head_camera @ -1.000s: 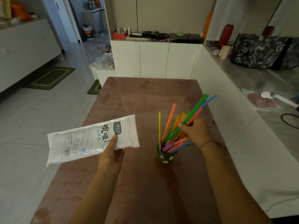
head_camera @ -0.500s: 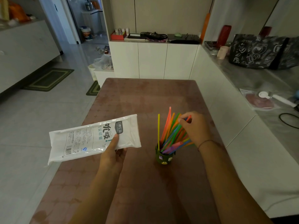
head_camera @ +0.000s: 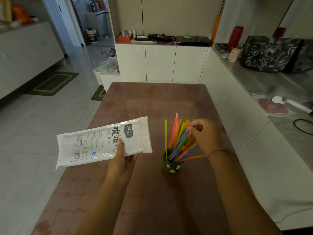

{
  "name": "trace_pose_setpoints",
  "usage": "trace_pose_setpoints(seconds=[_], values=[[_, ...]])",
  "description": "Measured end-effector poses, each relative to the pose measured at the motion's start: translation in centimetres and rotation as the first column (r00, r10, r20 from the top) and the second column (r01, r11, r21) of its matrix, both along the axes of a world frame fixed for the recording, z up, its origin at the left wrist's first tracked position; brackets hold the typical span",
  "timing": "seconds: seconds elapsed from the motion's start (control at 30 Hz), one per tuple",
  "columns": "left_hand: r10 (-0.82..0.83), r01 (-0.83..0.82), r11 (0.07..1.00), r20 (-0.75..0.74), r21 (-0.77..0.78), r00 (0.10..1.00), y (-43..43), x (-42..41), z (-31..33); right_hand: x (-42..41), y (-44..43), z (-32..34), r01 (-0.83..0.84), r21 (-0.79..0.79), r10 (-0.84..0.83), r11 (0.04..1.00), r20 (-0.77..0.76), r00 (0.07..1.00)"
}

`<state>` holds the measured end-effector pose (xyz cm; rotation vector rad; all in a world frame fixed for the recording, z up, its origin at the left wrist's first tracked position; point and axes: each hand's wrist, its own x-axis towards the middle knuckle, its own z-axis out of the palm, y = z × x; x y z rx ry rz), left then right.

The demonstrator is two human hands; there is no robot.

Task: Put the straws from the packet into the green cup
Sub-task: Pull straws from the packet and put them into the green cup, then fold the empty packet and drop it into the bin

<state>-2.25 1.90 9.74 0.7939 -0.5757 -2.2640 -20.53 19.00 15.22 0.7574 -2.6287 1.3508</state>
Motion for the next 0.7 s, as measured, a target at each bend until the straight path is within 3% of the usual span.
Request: trace_pose_setpoints(seconds=[0.17,0.3,0.4,0.53,0.63,0.7], values=[[-0.047,0.05,0.996,0.043,-0.076,0.998,0.2,0.1,0.2,0.4,0.1,0.8,0.059,-0.001,-0.059,0.998,-0.009,0.998],[-0.063,0.072,0.986,0.065,-0.153,0.996,0.2,0.0,0.7,2.7,0.0,2.6,0.066,-0.284,-0.098,0.957,-0.101,0.99],[-0.087,0.094,0.982,0.046,-0.166,0.995,0.5,-0.1,1.5,5.3,-1.5,2.8,-0.076,-0.438,0.113,0.896,0.058,0.992],[-0.214,0.215,0.977,-0.025,0.009,0.976,1.0,-0.2,3.5,7.0,-3.5,1.2,-0.256,-0.47,0.422,0.845,0.292,0.858],[-0.424,0.42,0.878,-0.034,0.231,0.905,0.6,0.5,5.4,6.5,-3.7,0.8,-0.366,-0.498,0.563,0.786,0.334,0.756],[-0.519,0.512,0.81,-0.057,0.287,0.853,0.7,1.0,6.3,5.8,-3.9,0.7,-0.477,-0.483,0.653,0.734,0.309,0.691]])
